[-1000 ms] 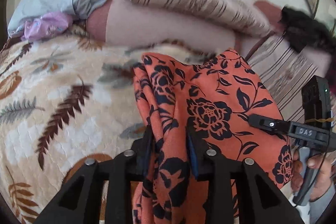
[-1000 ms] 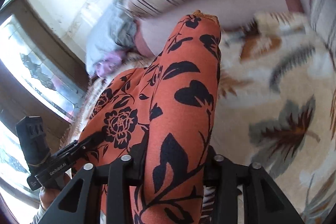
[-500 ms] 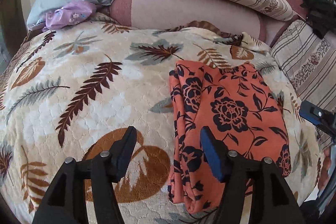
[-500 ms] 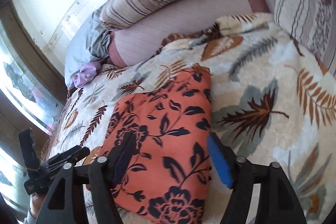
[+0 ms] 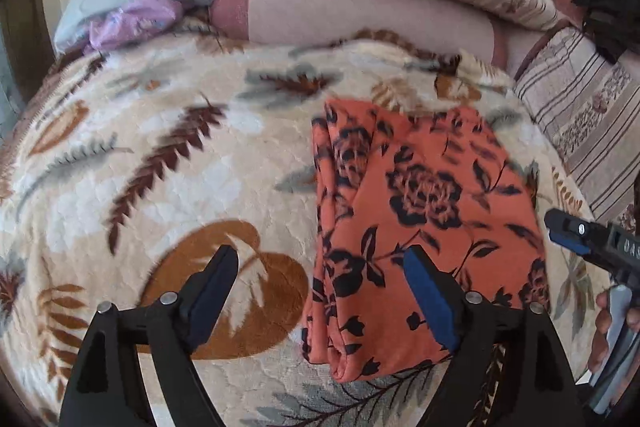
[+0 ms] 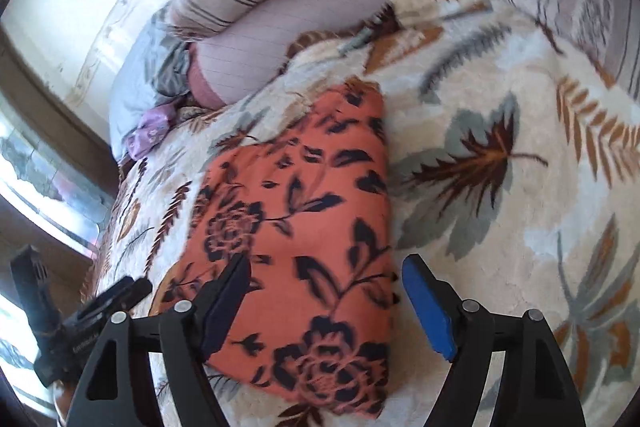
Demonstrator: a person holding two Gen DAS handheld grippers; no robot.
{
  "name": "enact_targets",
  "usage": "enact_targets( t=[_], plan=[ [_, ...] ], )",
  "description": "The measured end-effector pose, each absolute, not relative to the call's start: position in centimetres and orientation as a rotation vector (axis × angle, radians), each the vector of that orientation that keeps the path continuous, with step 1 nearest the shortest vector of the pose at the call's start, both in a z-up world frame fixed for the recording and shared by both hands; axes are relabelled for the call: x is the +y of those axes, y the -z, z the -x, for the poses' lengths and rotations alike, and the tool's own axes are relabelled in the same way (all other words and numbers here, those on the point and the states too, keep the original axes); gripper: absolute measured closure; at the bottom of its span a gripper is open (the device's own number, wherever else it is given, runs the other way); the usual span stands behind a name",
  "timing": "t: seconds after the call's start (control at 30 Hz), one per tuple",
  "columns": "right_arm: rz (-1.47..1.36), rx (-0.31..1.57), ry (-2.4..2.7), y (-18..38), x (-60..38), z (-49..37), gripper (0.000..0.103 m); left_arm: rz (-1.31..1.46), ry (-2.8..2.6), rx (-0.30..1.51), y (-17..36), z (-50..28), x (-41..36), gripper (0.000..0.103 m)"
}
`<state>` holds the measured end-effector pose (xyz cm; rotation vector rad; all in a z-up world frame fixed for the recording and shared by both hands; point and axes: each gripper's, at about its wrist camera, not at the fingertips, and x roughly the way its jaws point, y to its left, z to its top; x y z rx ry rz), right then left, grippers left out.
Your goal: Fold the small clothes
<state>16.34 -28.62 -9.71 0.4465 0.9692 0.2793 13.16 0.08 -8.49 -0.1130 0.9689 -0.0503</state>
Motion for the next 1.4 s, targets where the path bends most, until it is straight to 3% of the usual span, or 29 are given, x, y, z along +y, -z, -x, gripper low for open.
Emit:
enact_targets(
  t=[0.13,0.17,0.2,0.23,0.3,0.43,0.47,0.5,0.53,0.57,0.7,0.8,0.9,1.0,1.2,1.33,1.4],
  plan=[
    [-0.563,1.078,-0.295,13.8,-29.9,-19.4,0.022,0.138,0.088,1.075,12.6,-14.3,-0.8,0.018],
    [-0.587,1.098,-0.324,14.5,-29.8,-20.1,0.021,0.161,0.108,1.067,13.1,-14.2,-0.9,0.022],
    [-0.591,1.112,-0.381,14.9,-29.3,-20.8,0.026,0.184,0.144,1.07,13.4,-14.2,-0.9,0.044],
    [-0.557,1.127,-0.423,14.9,-28.4,-21.3,0.057,0.211,0.18,1.089,13.6,-14.3,-1.1,0.05],
    [-0.407,1.134,-0.43,13.4,-26.4,-21.9,0.064,0.202,0.174,1.07,12.6,-14.1,-1.4,0.073],
    [-0.274,1.045,-0.398,9.1,-25.6,-21.9,0.066,0.287,0.179,1.01,11.0,-13.4,-1.0,0.075],
    [-0.274,1.035,-0.383,9.1,-25.9,-21.9,0.066,0.294,0.17,1.027,11.8,-13.5,-1.1,0.068],
    [-0.269,1.048,-0.353,10.0,-26.0,-22.1,0.062,0.27,0.16,1.083,13.1,-13.9,-1.6,0.056],
    [-0.257,1.082,-0.314,11.3,-26.1,-22.2,0.045,0.26,0.162,1.108,13.7,-13.9,-1.7,0.052],
    [-0.253,1.136,-0.274,12.9,-26.4,-22.3,0.039,0.263,0.163,1.081,13.1,-13.5,-1.6,0.049],
    [-0.333,1.016,-0.205,10.6,-28.8,-18.1,0.029,0.153,0.039,1.01,9.4,-11.2,-0.8,0.019],
    [-0.253,0.915,-0.18,6.9,-28.1,-13.5,0.017,0.067,-0.078,0.914,6.6,-8.7,-0.7,0.017],
    [-0.139,0.869,-0.161,3.9,-26.4,-9.0,0.013,0.015,-0.116,0.871,4.4,-5.9,-1.3,0.017],
    [-0.111,0.846,-0.168,1.8,-25.1,-6.1,0.0,-0.001,-0.121,0.847,1.9,-3.3,-2.1,0.017],
    [-0.045,0.694,-0.177,-5.4,-24.6,-0.2,0.0,0.018,-0.088,0.682,-5.6,2.2,-3.9,0.015],
    [-0.014,0.593,-0.179,-10.7,-25.1,2.6,0.0,0.033,-0.062,0.577,-10.1,4.8,-5.0,0.001],
    [0.001,0.559,-0.171,-12.1,-25.2,3.7,0.0,0.039,-0.062,0.547,-11.0,5.7,-5.4,0.0]
  ],
)
